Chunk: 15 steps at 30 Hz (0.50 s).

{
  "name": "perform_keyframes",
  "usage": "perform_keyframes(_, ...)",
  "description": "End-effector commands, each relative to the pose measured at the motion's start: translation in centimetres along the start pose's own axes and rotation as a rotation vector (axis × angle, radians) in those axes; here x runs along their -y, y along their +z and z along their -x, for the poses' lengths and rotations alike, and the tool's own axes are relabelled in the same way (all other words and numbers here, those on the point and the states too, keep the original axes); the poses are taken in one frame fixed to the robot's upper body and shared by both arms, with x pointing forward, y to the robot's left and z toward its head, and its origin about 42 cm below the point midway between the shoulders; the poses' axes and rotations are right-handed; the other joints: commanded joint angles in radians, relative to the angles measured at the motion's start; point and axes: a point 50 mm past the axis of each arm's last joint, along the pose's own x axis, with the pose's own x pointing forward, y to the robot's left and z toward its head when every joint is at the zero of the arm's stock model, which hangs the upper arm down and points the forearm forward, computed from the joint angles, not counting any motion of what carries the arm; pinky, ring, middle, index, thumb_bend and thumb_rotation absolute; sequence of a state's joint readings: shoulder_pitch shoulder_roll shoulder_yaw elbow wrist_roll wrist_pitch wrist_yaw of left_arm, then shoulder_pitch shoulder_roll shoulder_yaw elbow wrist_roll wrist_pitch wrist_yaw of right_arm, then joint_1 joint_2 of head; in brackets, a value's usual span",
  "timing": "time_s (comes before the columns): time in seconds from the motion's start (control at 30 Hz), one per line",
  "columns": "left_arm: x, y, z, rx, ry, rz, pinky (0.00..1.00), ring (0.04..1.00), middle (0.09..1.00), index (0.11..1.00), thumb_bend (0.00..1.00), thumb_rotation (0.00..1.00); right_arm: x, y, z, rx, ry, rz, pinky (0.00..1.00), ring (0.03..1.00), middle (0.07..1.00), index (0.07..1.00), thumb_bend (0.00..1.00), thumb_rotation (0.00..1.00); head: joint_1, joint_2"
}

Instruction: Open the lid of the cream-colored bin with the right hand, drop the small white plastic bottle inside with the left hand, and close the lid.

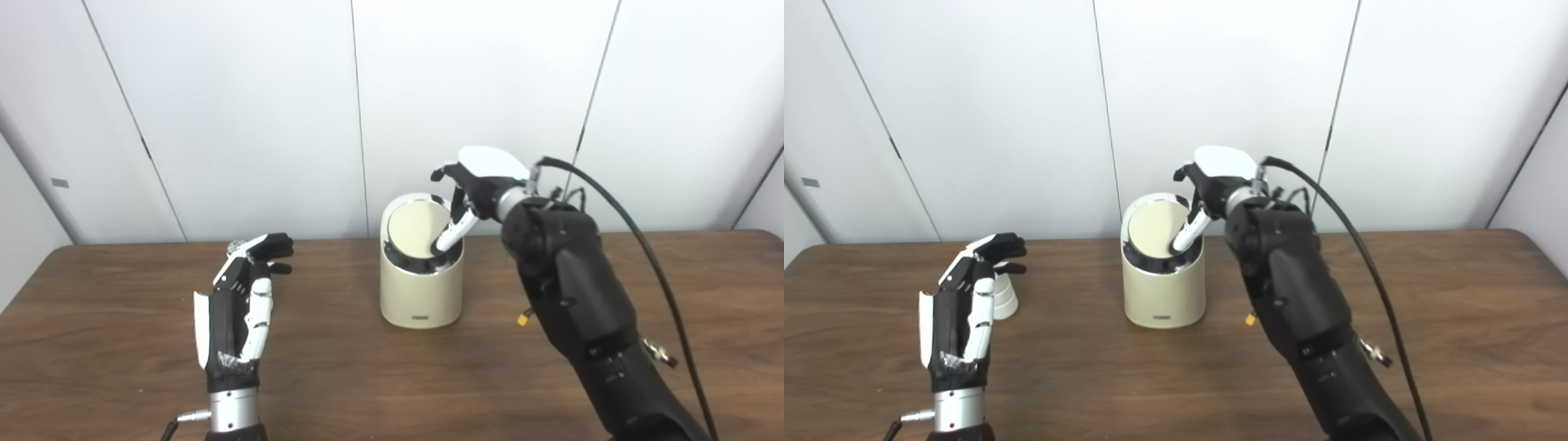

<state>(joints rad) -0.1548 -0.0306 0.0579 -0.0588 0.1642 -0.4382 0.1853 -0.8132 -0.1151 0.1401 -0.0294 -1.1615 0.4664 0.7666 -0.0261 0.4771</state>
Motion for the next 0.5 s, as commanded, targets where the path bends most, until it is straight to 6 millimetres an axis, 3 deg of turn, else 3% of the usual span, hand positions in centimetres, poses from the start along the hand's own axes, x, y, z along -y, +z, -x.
perform_keyframes(0.0, 0.5, 1.1, -1.5, 0.078, -0.003, 0.014, 0.58, 0.673, 0.688, 0.684, 0.23, 0.73, 0.8, -0.1, 0.3, 0.019, -0.027, -0.074, 0.56, 0.725, 0.769, 0.881, 0.85, 0.53, -0.001, 0.001)
perform_keyframes(0.1, 0.5, 1.1, -1.5, 0.080, -0.008, 0.014, 0.58, 0.677, 0.691, 0.686, 0.22, 0.73, 0.2, -1.4, 0.4, -0.012, 0.013, -0.158, 0.65, 0.799, 0.832, 0.862, 0.85, 0.58, -0.001, 0.001)
perform_keyframes(0.33, 0.5, 1.2, -1.5, 0.083, -0.008, 0.008, 0.57, 0.673, 0.689, 0.684, 0.22, 0.73, -0.2, -3.5, 0.7, -0.015, 0.055, -0.388, 0.87, 0.928, 0.939, 0.939, 0.83, 0.60, 0.000, 0.000)
perform_keyframes(0.47, 0.5, 1.1, -1.5, 0.082, -0.010, 0.005, 0.57, 0.672, 0.688, 0.683, 0.22, 0.74, -0.1, -4.4, 1.1, 0.062, 0.093, -0.586, 0.90, 0.931, 0.923, 0.846, 0.83, 0.68, 0.001, -0.001)
